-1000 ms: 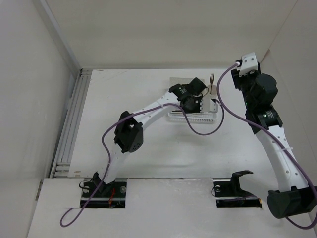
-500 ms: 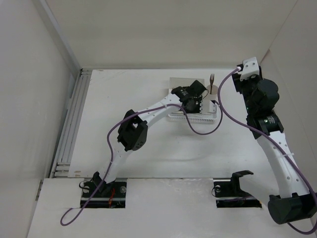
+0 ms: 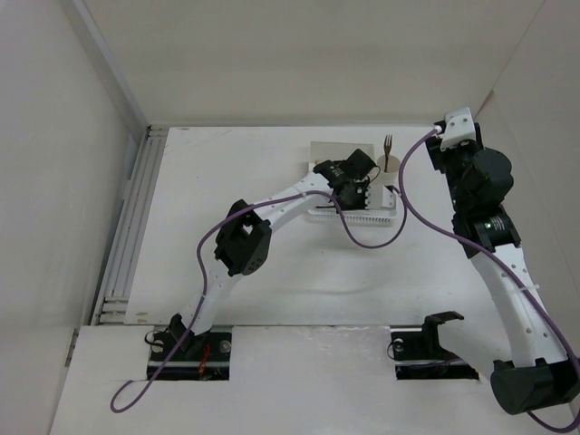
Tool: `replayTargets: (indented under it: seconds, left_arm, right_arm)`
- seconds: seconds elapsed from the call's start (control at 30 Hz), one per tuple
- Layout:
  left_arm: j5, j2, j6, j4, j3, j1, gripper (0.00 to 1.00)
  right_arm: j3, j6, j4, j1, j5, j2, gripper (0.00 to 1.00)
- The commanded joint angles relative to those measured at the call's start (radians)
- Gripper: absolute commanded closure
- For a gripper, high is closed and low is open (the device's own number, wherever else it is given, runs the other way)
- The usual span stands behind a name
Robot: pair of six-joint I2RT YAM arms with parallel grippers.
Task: Sort the eating utensils into containers
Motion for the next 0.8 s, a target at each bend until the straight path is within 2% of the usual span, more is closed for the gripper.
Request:
replayTargets:
  seconds: [0.0,0.13,0.5,0.77]
  left_arm:
    - [0.048,-0.018,-0.023,-0.015,-0.005,0.005,1.00]
    - [0.087,-0.018,-0.032,0.011,-0.005,0.005,1.00]
    - [0.049,-0.029,-0.072,0.193,-0.063,0.005,1.00]
    - [0.088,-0.029,-0.124,0.244,-0.064,0.005,1.00]
  right_arm:
    - [-0.003,-0.006,0.056,0.000,0.000,-0.016,0.45]
    - [-0.003,-0.006,0.056,0.000,0.000,-0.016,0.45]
    - [-0.012,-0.016,0.056,0.000,-0.009,-0.036,0.45]
    - [-0.021,-0.025,0.065,0.000,-0.009,-0.045,0.45]
